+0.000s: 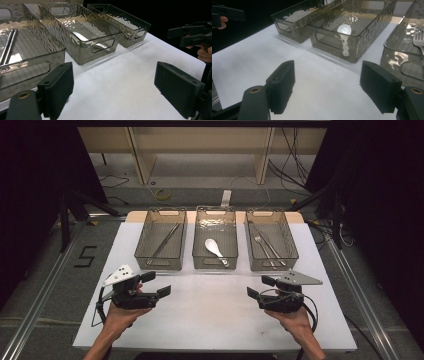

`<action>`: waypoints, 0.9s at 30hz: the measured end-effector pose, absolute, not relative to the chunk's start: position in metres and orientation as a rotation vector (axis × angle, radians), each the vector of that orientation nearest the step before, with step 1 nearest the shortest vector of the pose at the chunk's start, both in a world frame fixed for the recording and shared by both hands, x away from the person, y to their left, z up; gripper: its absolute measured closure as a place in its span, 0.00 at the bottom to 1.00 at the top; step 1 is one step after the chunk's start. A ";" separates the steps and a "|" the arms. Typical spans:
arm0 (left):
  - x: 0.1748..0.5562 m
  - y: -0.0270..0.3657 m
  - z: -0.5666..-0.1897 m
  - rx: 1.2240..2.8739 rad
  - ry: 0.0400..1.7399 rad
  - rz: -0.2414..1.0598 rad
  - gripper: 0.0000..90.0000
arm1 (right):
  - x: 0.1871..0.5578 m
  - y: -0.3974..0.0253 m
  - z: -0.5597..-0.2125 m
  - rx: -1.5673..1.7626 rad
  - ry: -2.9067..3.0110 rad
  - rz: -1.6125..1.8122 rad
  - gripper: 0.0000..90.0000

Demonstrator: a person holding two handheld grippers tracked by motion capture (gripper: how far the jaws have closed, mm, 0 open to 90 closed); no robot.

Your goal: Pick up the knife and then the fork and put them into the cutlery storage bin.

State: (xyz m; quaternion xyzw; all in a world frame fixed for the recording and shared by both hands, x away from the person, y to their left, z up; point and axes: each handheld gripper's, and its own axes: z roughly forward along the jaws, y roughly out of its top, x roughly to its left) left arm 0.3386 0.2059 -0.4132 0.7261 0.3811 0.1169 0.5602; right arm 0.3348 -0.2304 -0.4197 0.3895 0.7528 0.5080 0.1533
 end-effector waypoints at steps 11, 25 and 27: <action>0.338 0.205 -0.413 1.708 0.896 0.261 0.17 | 0.321 -0.236 -0.427 1.111 2.150 1.460 0.31; 0.336 0.205 -0.414 1.723 0.876 0.249 0.17 | 0.314 -0.237 -0.433 1.129 2.168 1.424 0.27; 0.336 0.205 -0.414 1.724 0.873 0.248 0.17 | 0.313 -0.236 -0.434 1.125 2.170 1.423 0.28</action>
